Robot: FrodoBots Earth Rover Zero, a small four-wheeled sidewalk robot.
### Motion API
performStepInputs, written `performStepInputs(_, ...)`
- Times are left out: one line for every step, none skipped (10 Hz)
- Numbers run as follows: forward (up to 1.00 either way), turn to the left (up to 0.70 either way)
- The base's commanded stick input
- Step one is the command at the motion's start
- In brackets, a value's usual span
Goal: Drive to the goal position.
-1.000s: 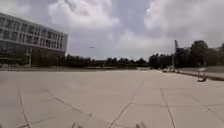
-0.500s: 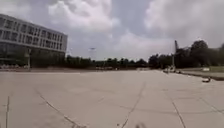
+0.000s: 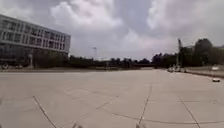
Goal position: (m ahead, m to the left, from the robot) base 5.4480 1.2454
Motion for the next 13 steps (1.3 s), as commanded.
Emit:
performStepInputs(0.6,0.0)
performStepInputs(0.6,0.0)
performStepInputs(0.6,0.0)
performStepInputs(0.6,0.0)
performStepInputs(0.6,0.0)
performStepInputs(0.6,0.0)
performStepInputs(0.6,0.0)
performStepInputs(0.6,0.0)
performStepInputs(0.6,0.0)
performStepInputs(0.6,0.0)
performStepInputs(0.6,0.0)
performStepInputs(0.6,0.0)
performStepInputs(0.6,0.0)
